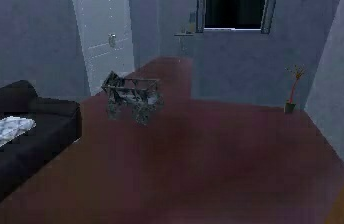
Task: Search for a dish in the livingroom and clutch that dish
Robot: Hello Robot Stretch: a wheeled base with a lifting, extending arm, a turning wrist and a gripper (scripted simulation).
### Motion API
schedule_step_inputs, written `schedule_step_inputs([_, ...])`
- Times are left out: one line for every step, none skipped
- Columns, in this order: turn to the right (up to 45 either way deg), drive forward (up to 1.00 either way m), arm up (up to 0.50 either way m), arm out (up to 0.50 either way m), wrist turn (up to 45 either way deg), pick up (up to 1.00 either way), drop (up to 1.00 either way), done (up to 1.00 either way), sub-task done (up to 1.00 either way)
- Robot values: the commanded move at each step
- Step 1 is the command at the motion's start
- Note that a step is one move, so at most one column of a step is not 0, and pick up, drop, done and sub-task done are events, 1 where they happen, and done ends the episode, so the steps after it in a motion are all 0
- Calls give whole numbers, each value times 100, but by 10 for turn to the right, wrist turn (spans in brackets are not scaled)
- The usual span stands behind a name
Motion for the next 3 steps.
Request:
schedule_step_inputs([90,0,0,0,0,0,0,0,0])
schedule_step_inputs([0,30,0,0,0,0,0,0,0])
schedule_step_inputs([0,100,0,0,0,0,0,0,0])
